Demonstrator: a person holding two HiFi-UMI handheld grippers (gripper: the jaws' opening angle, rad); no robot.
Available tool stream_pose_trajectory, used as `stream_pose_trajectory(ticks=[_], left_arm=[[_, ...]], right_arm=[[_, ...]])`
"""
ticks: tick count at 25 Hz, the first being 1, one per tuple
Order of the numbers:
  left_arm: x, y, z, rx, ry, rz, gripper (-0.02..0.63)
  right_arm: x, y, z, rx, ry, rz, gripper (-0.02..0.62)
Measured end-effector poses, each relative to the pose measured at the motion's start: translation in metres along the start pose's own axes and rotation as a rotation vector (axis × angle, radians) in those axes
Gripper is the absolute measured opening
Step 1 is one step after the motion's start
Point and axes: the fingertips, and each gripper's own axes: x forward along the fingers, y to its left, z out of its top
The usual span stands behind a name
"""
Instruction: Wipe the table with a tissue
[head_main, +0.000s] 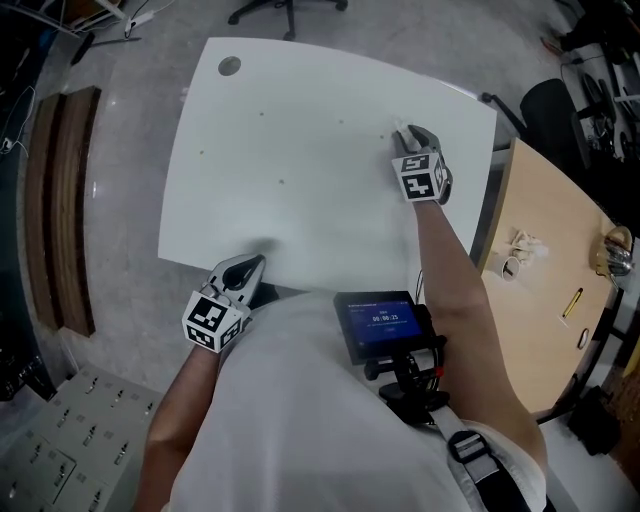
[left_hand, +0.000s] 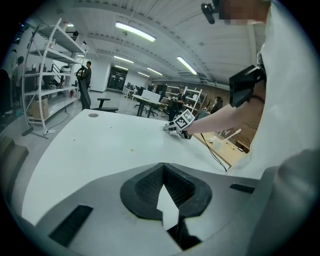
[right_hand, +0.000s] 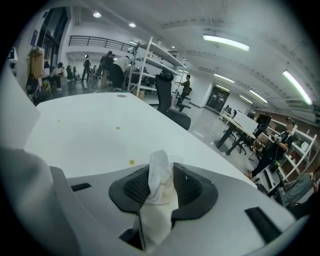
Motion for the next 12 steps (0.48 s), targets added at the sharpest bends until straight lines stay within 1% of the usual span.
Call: stream_pose_trajectory(ticks=[2,4,9,12], left_arm=[[0.002,0.0,0.001,0.004,0.005,-0.008,0.003],[0.003,0.001,0.001,0.007,0.009,-0.015,0.003],[0.003,0.006,0.001,0.014,0.015,-0.021,0.003],[0.002,0.009,0.001,0.014,0.014,-0.023,0.003]], right_arm=[[0.0,0.005,0.001,-0.033,0.0,-0.006,0.117],[0.0,0.01,0.002,-0.049,-0.004,0.007,0.115],[-0.002,0.016,0.001,-0.042,-0.012,0.048,0.114],[-0.003,0.027,0.004,-0.066,-0.017,0.075,0.112]])
